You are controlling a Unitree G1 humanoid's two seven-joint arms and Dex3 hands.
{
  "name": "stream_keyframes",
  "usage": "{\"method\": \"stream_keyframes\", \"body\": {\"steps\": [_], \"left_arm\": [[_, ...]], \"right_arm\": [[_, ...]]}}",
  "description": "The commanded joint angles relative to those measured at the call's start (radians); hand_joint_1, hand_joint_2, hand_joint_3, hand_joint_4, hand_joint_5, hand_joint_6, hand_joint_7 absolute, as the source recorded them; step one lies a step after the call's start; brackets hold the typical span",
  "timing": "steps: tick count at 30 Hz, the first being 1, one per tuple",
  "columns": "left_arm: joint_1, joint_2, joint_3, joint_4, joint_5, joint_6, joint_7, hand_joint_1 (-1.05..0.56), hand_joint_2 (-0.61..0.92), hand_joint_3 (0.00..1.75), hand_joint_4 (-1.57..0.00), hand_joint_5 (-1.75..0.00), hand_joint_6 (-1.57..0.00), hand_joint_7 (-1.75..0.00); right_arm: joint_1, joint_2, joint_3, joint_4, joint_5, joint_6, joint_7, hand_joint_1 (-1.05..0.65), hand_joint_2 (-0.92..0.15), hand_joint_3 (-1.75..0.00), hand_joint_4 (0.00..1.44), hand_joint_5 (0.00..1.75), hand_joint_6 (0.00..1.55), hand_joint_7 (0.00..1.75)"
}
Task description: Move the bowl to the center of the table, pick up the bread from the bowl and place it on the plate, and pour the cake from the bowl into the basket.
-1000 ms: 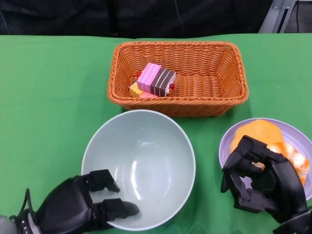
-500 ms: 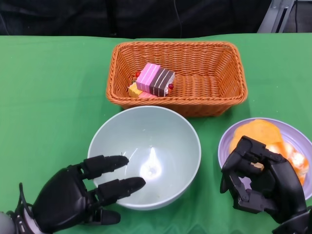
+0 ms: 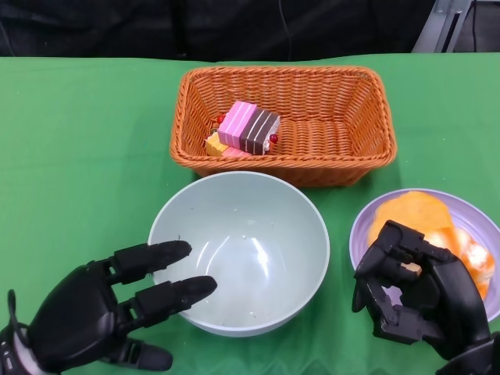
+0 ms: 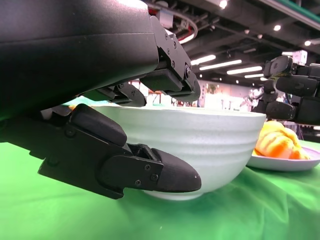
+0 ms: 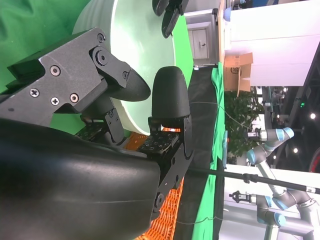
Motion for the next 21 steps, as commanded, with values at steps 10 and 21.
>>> {"method": "stream_keyframes", "body": {"steps": [10,21], "left_arm": [[0.056,0.05,0.163,0.002,-0.271,-0.342,-0.231,-0.93,0.92,0.38,-0.39,-0.02,-0.35,-0.01],[0.146,-0.093,0.367,0.016,-0.943,-0.551,-0.832,-0.46,0.92,0.18,-0.68,-0.06,-0.56,-0.04]], "right_arm": [[-0.007,-0.005,-0.002,0.011,0.003,-0.017,-0.005,-0.06,-0.59,-1.12,0.74,1.72,0.67,1.45],[-0.017,-0.003,-0.009,0.024,0.013,-0.027,-0.002,-0.06,-0.6,-1.11,0.74,1.72,0.67,1.44]]}}
